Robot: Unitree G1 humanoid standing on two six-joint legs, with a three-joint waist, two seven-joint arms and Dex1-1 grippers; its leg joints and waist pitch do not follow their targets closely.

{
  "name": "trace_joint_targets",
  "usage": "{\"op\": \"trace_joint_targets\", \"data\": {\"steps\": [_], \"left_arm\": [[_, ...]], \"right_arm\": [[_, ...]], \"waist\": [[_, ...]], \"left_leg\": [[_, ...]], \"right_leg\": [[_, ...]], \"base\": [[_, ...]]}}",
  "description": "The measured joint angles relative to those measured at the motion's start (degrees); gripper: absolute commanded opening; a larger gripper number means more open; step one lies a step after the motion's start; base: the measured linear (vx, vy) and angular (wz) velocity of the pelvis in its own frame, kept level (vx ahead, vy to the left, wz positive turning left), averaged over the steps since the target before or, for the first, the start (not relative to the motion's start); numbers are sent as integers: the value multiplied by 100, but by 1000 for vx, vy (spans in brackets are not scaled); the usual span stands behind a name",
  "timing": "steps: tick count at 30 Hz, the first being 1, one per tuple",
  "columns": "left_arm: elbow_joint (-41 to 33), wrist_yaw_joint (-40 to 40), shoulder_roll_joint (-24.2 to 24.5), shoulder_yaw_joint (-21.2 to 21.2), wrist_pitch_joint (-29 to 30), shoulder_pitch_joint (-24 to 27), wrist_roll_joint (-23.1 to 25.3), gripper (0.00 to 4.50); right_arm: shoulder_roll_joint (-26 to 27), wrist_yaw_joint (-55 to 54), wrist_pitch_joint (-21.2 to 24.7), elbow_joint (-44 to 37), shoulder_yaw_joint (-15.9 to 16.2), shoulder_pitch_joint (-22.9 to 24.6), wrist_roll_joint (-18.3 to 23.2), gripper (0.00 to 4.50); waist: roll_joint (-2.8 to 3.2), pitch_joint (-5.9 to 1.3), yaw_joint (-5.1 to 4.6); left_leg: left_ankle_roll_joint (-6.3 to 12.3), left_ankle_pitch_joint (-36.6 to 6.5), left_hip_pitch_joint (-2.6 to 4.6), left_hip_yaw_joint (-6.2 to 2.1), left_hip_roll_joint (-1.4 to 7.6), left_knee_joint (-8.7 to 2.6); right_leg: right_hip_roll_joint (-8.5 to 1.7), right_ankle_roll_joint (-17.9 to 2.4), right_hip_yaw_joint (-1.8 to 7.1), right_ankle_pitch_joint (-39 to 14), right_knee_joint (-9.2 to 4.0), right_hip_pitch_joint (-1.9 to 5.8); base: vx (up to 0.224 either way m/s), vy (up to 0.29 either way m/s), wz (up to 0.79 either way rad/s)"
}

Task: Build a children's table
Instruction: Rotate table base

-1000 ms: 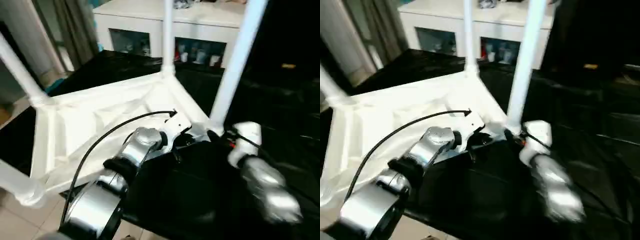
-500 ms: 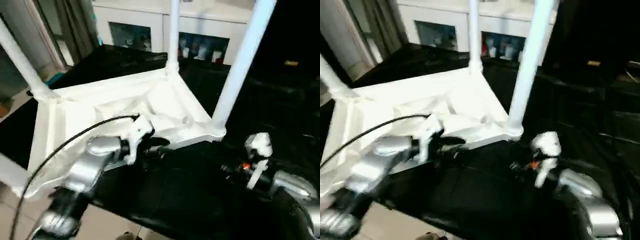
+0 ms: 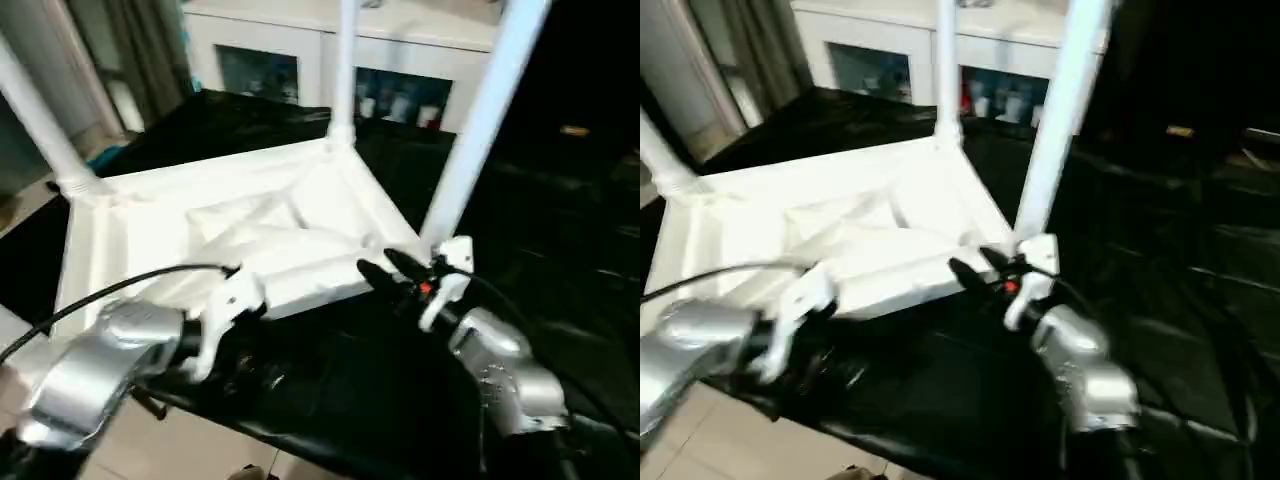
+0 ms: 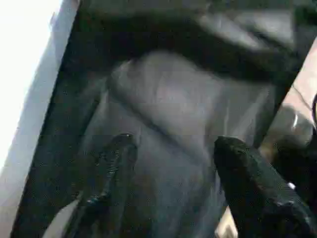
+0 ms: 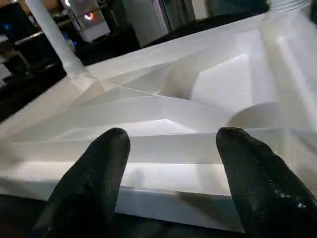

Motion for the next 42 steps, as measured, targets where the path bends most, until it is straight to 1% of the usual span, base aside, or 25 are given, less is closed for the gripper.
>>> {"op": "trace_joint_targets", "data": {"steps": [1, 2, 3, 5, 7, 9, 11, 12, 13, 14, 16, 18, 20, 23, 27, 31, 33, 36, 38, 40, 42], "left_arm": [[-15, 4, 114, 75, 56, 39, 2, 326], [-30, 34, 187, 127, 98, 77, 9, 346], [-24, 117, 215, 199, 102, 129, 51, 359], [-9, 271, 210, 244, 81, 167, 137, 362], [26, 478, 201, 337, 17, 256, 192, 370], [29, 604, 205, 385, 12, 341, 183, 396], [19, 655, 256, 389, -7, 441, 185, 401], [19, 673, 282, 389, -21, 485, 194, 411], [20, 685, 298, 388, -56, 518, 228, 431], [21, 710, 306, 386, -103, 552, 247, 437], [20, 746, 273, 370, -218, 585, 246, 445], [31, 812, 198, 363, -344, 584, 259, 445], [83, 911, 178, 343, -515, 582, 285, 445], [203, 998, 172, 303, -700, 579, 322, 445], [532, 1201, 29, 256, -1041, 376, 535, 445], [888, 1408, -157, 153, -1518, 122, 740, 445], [976, 1485, -221, 131, -1721, 108, 752, 445], [1027, 1455, -207, 160, -1764, 229, 720, 445], [936, 1221, -181, 371, -1714, 484, 385, 445], [743, 901, -19, 606, -1570, 730, -9, 445], [626, 707, 83, 913, -1474, 921, -289, 445]], "right_arm": [[105, -66, -105, 223, -20, -146, -8, 311], [208, -189, -234, 457, -60, -308, -15, 311], [372, -419, -415, 783, -195, -540, -18, 311], [502, -768, -667, 1123, -407, -785, -14, 311], [654, -1213, -964, 1531, -746, -1044, 19, 311], [798, -1533, -1178, 1846, -972, -1241, 144, 311], [850, -1871, -1373, 2122, -1161, -1407, 191, 311], [846, -2009, -1471, 2225, -1238, -1474, 200, 311], [845, -2125, -1572, 2374, -1299, -1558, 202, 311], [843, -2235, -1686, 2555, -1381, -1674, 204, 311], [793, -2492, -1929, 2964, -1568, -1923, 242, 311], [716, -2718, -2104, 3281, -1716, -2136, 257, 311], [540, -2948, -2314, 3669, -1937, -2364, 325, 311], [215, -3164, -2507, 3950, -2230, -2448, 392, 311], [-170, -3296, -2713, 4226, -2457, -2514, 417, 311], [-591, -3333, -2951, 4486, -2563, -2625, 393, 311], [-772, -3330, -3015, 4588, -2569, -2654, 329, 311], [-1013, -3236, -3110, 4605, -2580, -2654, 273, 311], [-1155, -2880, -3115, 4587, -2431, -2632, 77, 311], [-1292, -2403, -3147, 4478, -2106, -2464, -207, 311], [-1261, -1939, -3099, 4159, -1867, -2224, -291, 311]], "waist": [[-3, 0, -10], [-5, 0, -17], [-6, 0, -33], [-16, -1, -32], [-34, -3, -14], [-40, -5, -13], [-63, -2, 5], [-79, 1, 17], [-87, 1, 17], [-94, 5, 15], [-113, 8, 21], [-119, 7, 36], [-119, 8, 80], [-118, 8, 151], [-117, 9, 144], [-112, 8, 126], [-112, 8, 108], [-111, 8, 59], [-111, 8, 5], [-117, 8, -42], [-114, 9, -68]], "left_leg": [[-3, 2, 8, 1, -1, 2], [-8, 5, 17, 1, -1, 2], [-15, 9, 26, 2, -1, 2], [-21, 13, 34, 1, -1, 0], [-25, 15, 38, 1, -1, -1], [-26, 15, 37, 2, -1, -1], [-26, 15, 34, 1, -1, -2], [-26, 15, 32, 1, -1, -2], [-26, 15, 32, 1, -1, -2], [-25, 15, 32, 2, -3, -2], [-26, 18, 34, 2, -4, 0], [-28, 27, 32, 2, -3, 0], [-30, 32, 29, 4, -3, 1], [-29, 32, 29, 5, -3, 1], [-28, 33, 29, 5, -3, 4], [-23, 52, 30, 2, -1, 6], [-22, 53, 25, 3, -1, 6], [-22, 52, 4, 3, 0, 6], [-21, 53, -20, 2, 1, 10], [-20, 53, -46, -2, 12, 24], [-18, 54, -46, -4, 14, 27]], "right_leg": [[0, -3, 3, 3, 2, 6], [0, -7, 4, 6, 2, 12], [0, -9, 7, 8, 3, 18], [0, -9, 7, 8, 5, 26], [1, -9, 7, 8, 13, 28], [1, -9, 8, 8, 14, 27], [1, -9, 7, 8, 15, 25], [1, -9, 7, 7, 15, 25], [1, -9, 7, 7, 14, 26], [0, -9, 9, 7, 15, 27], [0, -9, 10, 7, 15, 34], [-1, -9, 11, 7, 19, 37], [-1, -8, 15, 7, 21, 42], [-1, 4, 21, 0, 21, 59], [-2, 8, 23, -2, 24, 70], [0, 8, 22, -2, 32, 70], [0, 8, 21, -3, 31, 66], [1, 8, 19, -3, 32, 45], [1, 8, 17, -3, 38, 22], [9, 6, 11, -3, 47, 0], [10, 0, 11, -6, 60, -6]], "base": [[0, 0, 0], [0, 0, 0], [0, 0, 0], [0, 0, 0], [0, 0, 0], [0, 0, 0], [0, 0, 0], [0, 0, 0], [0, 0, 0], [0, 0, 0], [0, 0, 0], [0, 0, 0], [0, 0, 0], [0, 0, 0], [0, 0, 0], [0, 0, 0], [0, 0, 0], [0, 0, 0], [0, 0, 0], [0, 0, 0], [0, 0, 0]]}}
